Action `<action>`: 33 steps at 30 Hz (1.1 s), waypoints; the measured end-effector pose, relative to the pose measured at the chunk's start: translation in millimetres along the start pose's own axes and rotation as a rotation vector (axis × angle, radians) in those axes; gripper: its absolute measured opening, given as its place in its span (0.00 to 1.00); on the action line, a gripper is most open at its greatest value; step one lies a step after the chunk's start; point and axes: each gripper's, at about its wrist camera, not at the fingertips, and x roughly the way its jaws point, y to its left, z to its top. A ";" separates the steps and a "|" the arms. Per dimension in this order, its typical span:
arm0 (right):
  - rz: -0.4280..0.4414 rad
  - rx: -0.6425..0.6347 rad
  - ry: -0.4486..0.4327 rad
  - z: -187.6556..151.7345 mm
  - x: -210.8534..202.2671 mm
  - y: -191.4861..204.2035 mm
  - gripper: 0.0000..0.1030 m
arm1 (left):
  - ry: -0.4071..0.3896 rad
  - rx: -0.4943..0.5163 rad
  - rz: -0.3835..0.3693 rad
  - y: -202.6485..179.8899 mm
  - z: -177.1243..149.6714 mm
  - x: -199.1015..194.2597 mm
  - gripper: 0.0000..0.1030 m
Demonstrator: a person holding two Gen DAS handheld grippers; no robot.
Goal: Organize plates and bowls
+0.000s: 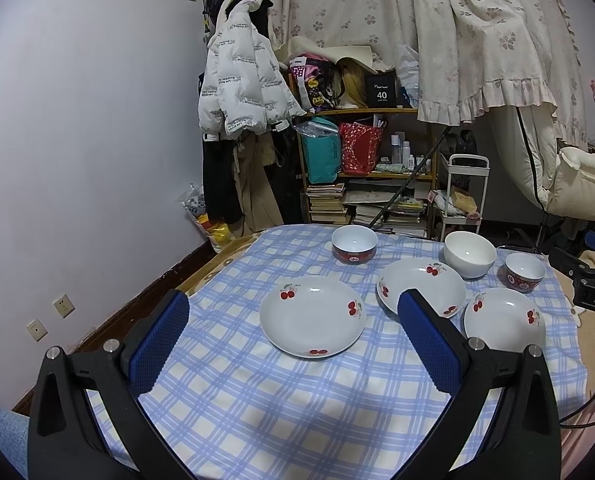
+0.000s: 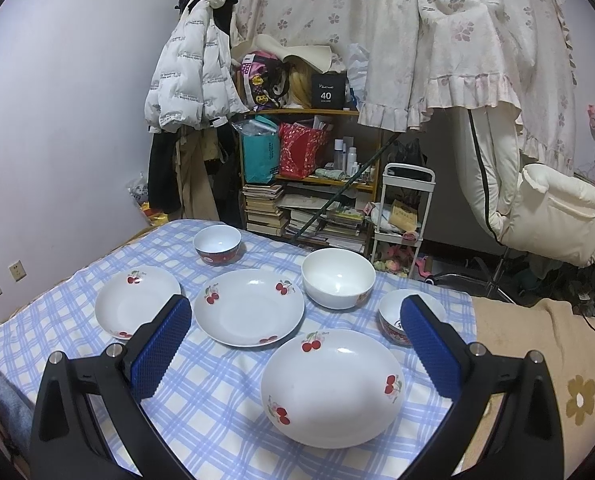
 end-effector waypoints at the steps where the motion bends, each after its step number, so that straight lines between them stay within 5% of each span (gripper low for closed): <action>1: 0.001 -0.003 -0.001 -1.3 1.0 -2.7 1.00 | 0.000 0.001 0.000 -0.1 -0.1 -0.1 0.99; 33: 0.000 -0.007 0.004 1.7 0.9 -0.5 1.00 | 0.014 -0.004 0.000 2.4 -3.7 5.9 0.99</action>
